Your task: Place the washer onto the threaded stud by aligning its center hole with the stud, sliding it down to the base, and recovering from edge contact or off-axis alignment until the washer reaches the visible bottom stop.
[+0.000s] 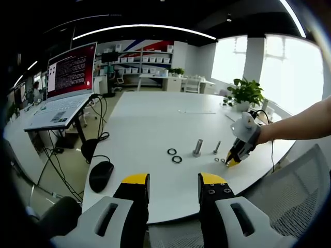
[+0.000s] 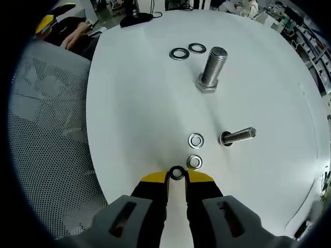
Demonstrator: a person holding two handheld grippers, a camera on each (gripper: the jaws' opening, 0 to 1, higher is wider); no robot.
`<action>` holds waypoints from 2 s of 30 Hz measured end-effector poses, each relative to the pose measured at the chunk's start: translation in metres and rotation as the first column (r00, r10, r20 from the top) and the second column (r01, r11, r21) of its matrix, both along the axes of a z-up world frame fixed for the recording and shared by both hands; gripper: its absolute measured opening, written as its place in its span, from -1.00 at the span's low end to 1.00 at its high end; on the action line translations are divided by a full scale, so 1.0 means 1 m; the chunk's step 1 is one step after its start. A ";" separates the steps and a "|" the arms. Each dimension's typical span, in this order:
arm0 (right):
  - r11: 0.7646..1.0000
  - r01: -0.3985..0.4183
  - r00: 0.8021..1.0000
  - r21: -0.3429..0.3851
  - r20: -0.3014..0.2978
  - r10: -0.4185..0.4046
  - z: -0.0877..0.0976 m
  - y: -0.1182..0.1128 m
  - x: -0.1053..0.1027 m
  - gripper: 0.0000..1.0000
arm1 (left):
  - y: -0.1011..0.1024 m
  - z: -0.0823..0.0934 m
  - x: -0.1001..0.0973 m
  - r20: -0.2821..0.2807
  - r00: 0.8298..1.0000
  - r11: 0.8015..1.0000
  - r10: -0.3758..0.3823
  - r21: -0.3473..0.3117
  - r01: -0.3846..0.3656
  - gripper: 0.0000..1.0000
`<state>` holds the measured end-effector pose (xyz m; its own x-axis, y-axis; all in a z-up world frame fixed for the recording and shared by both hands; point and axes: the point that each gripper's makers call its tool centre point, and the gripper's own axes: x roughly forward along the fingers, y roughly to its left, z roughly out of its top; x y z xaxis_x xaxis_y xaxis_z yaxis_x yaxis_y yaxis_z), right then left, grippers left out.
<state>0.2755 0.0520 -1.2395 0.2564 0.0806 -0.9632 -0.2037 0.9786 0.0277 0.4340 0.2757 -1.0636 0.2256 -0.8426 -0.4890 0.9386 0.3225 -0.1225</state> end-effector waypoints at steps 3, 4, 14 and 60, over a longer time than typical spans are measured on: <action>1.000 0.009 1.000 0.008 0.000 -0.009 0.000 0.005 -0.003 -0.71 | 0.000 0.000 -0.001 0.000 1.000 1.000 -0.001 0.001 0.001 -0.30; 1.000 0.008 1.000 0.008 0.000 -0.008 0.001 0.005 -0.003 -0.71 | 0.000 0.000 -0.001 0.000 1.000 1.000 -0.001 0.002 0.001 -0.30; 1.000 -0.005 0.999 -0.004 0.039 0.005 0.032 -0.002 0.005 -0.71 | 0.000 0.000 -0.001 0.000 1.000 1.000 -0.003 0.004 0.003 -0.30; 0.993 0.068 0.991 -0.098 0.121 -0.056 0.061 -0.049 0.052 -0.72 | 0.000 0.000 -0.001 -0.001 1.000 1.000 0.000 0.003 0.000 -0.30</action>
<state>0.3271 0.0032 -1.1788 0.3700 -0.0359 -0.9283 -0.1389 0.9859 -0.0935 0.4331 0.2757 -1.0635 0.2249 -0.8412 -0.4918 0.9386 0.3225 -0.1225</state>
